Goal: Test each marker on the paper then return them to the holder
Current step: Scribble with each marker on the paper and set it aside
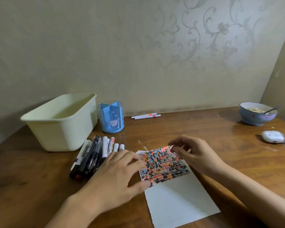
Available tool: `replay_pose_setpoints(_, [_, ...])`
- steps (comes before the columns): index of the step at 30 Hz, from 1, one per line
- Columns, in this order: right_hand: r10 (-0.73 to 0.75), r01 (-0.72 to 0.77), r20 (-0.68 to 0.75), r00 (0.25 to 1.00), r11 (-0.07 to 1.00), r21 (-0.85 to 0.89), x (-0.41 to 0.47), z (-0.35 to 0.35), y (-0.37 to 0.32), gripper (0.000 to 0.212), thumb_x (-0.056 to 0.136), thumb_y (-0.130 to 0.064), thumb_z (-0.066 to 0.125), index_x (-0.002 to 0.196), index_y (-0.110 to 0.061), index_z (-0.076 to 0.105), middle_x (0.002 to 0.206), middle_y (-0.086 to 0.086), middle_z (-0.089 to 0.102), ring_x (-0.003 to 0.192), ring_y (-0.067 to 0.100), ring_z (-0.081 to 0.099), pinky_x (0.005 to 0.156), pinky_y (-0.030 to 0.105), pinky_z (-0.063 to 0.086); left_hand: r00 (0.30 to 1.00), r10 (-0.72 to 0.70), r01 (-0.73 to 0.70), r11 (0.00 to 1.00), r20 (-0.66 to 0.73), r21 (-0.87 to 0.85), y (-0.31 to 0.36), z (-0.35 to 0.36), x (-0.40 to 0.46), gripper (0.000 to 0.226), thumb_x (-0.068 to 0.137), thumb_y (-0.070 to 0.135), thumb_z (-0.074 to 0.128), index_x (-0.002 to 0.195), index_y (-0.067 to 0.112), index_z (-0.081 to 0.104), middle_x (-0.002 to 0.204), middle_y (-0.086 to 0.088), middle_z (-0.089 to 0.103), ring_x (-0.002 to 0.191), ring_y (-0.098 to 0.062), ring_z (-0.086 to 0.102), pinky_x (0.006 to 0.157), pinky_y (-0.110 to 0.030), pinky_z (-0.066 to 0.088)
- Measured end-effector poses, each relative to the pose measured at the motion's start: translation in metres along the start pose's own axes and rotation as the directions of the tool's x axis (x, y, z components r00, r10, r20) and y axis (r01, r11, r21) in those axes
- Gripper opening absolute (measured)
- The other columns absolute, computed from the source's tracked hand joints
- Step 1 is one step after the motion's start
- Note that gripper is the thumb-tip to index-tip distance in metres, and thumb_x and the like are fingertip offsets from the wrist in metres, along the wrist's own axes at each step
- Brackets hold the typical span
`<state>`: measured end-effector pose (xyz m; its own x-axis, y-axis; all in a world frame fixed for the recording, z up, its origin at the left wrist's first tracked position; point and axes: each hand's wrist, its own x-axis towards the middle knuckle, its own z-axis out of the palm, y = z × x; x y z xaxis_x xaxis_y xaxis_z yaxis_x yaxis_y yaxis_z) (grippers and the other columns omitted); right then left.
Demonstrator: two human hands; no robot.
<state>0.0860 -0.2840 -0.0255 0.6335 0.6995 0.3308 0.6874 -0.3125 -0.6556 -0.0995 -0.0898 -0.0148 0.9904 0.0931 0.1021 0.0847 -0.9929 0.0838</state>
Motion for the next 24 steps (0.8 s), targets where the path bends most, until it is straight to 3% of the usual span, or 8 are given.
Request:
replay_pose_setpoints(4, [0.046,-0.045,0.011,0.999,0.990,-0.131,0.021,0.002,0.006,0.025,0.097,-0.023,0.062,0.120,-0.033,0.061,0.111,-0.020,0.063,0.094,-0.002,0.062,0.073,0.016,0.056,0.996,0.020,-0.022,0.999,0.084,0.029,0.000,0.002,0.001,0.082,0.081,0.087,0.029,0.152,0.046,0.019,0.154,0.025,0.017,0.142,-0.003,0.004,0.119,-0.032,-0.001])
replay_pose_setpoints(10, [0.039,-0.009,0.071,0.997,0.925,-0.381,0.093,0.022,0.021,0.033,0.097,-0.033,0.061,0.129,-0.029,0.059,0.130,-0.009,0.059,0.112,0.007,0.056,0.096,0.030,0.052,0.999,0.019,-0.020,0.999,0.046,0.031,-0.014,0.006,0.004,0.076,0.085,0.081,0.032,0.151,0.045,0.022,0.158,0.019,0.021,0.148,-0.008,-0.001,0.118,-0.037,-0.017])
replay_pose_setpoints(14, [0.038,0.012,0.077,0.996,0.823,-0.568,0.148,0.038,0.029,0.046,0.097,-0.031,0.056,0.142,-0.023,0.049,0.143,0.002,0.051,0.131,0.024,0.046,0.106,0.039,0.041,1.000,0.025,-0.024,0.999,-0.007,0.021,-0.020,0.010,0.003,0.076,0.085,0.079,0.034,0.151,0.041,0.027,0.156,0.016,0.026,0.147,-0.009,0.004,0.118,-0.037,-0.016])
replay_pose_setpoints(19, [0.051,0.022,0.084,0.995,0.718,-0.696,0.191,0.065,0.032,0.050,0.096,-0.026,0.049,0.146,-0.022,0.043,0.148,0.004,0.048,0.133,0.028,0.043,0.105,0.041,0.041,0.997,0.046,-0.045,0.999,-0.060,0.021,-0.022,0.013,0.002,0.077,0.085,0.079,0.035,0.150,0.038,0.031,0.152,0.012,0.031,0.143,-0.013,0.013,0.121,-0.037,-0.005])
replay_pose_setpoints(24, [0.112,-0.128,-0.064,0.992,0.771,-0.624,0.202,0.083,0.046,0.051,0.094,-0.023,0.047,0.145,-0.024,0.046,0.148,0.002,0.050,0.136,0.029,0.040,0.107,0.041,0.038,0.994,0.053,-0.052,0.999,-0.093,0.009,-0.026,0.016,0.003,0.076,0.083,0.079,0.036,0.145,0.036,0.038,0.147,0.008,0.037,0.138,-0.017,0.020,0.120,-0.037,-0.001])
